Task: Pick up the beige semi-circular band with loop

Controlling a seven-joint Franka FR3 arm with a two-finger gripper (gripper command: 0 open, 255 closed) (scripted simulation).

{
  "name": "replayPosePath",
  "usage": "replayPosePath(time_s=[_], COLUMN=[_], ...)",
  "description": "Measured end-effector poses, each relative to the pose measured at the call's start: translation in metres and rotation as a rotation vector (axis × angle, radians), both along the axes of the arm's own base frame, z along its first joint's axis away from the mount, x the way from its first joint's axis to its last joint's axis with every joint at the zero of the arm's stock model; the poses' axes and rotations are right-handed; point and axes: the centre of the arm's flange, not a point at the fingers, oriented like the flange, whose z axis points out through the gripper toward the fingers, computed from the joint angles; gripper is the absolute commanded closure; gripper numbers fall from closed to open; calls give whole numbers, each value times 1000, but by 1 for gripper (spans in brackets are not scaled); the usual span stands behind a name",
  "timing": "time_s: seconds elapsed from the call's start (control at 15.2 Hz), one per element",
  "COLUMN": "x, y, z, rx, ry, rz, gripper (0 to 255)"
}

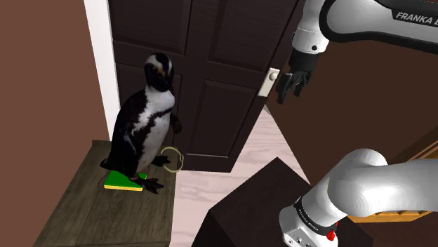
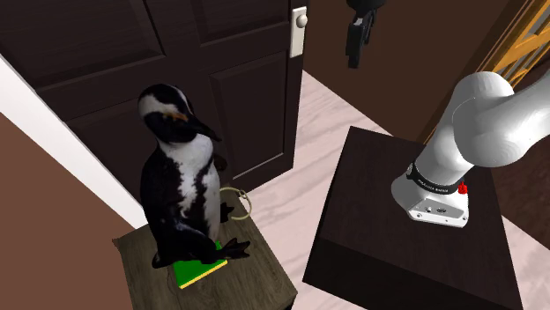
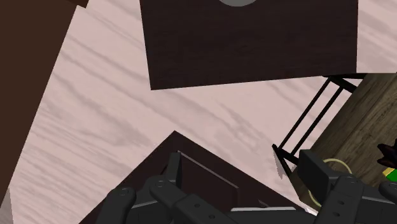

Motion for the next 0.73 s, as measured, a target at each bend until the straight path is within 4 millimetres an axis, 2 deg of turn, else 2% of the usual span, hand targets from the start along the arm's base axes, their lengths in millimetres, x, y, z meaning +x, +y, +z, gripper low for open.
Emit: replayPosePath(time_s=[0.07, 0.2, 0.73], x=[0, 7, 47], y=[0, 2, 21], z=[0, -14, -103], rx=[0, 8, 62], ry=[0, -4, -35], rz=[0, 2, 17], gripper=[0, 0, 0])
